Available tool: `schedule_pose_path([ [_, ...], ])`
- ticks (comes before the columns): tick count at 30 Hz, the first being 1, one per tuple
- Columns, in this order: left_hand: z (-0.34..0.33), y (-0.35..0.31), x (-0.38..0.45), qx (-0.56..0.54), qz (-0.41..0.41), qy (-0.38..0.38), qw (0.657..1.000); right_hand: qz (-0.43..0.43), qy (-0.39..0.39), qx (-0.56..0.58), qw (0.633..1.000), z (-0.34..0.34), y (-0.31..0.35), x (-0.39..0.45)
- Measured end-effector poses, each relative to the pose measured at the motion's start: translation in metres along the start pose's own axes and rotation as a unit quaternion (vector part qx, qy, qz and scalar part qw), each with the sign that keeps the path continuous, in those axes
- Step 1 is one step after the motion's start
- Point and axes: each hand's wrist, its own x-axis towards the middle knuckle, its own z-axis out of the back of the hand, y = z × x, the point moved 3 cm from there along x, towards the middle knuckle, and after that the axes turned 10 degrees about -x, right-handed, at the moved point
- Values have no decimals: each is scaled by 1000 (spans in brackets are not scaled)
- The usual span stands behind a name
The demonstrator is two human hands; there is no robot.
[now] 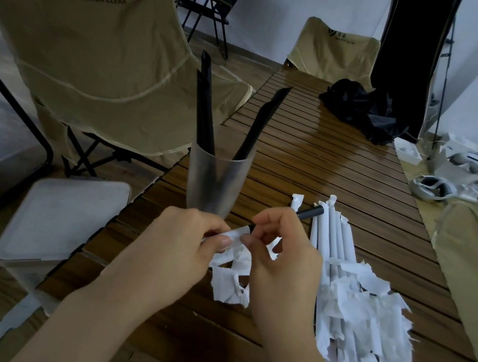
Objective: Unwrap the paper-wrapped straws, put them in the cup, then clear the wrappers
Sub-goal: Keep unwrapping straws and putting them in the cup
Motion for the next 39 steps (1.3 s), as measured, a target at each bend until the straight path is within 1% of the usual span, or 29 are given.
schedule_pose_path([
  [4, 5, 6, 1, 10, -7, -6, 1000, -14, 64, 23, 998, -5, 3, -2],
  [6, 7, 9, 2, 20, -2, 15, 1000, -37, 98, 47, 993, -8, 3, -2],
  [12, 12, 21, -3, 2, 50, 83, 995, -93, 144, 109, 979, -3, -7, 3],
  [14, 14, 22, -3, 19, 50, 82, 995, -108, 169, 118, 973, -3, -10, 3],
  [17, 16, 20, -2, 64, 34, 65, 995, -118, 178, 122, 969, -4, -14, 4],
  [19, 17, 19, -2, 66, 41, 66, 995, -91, 192, 99, 972, -1, -10, 5],
  [20, 18, 20, -2, 60, 50, 68, 995, -59, 205, 63, 975, 2, -7, 6],
  [22, 20, 21, -3, 58, 65, 71, 994, 30, 230, -46, 972, 5, -2, 7],
  [24, 22, 22, -3, 62, 72, 73, 993, 104, 217, -107, 965, 6, -1, 8],
  [26, 23, 21, -3, 52, 77, 83, 992, 150, 171, -112, 967, 6, -2, 8],
  [30, 21, 17, -5, 25, 87, 112, 990, 204, 103, -99, 968, 7, -5, 9],
  [33, 20, 14, -4, 23, 80, 121, 989, 235, 91, -89, 964, 5, -5, 8],
  [35, 21, 14, -4, 18, 72, 121, 990, 218, 93, -71, 969, 3, -4, 7],
  [39, 24, 9, -3, 12, 41, 108, 993, 127, 119, -30, 984, 2, -6, 5],
])
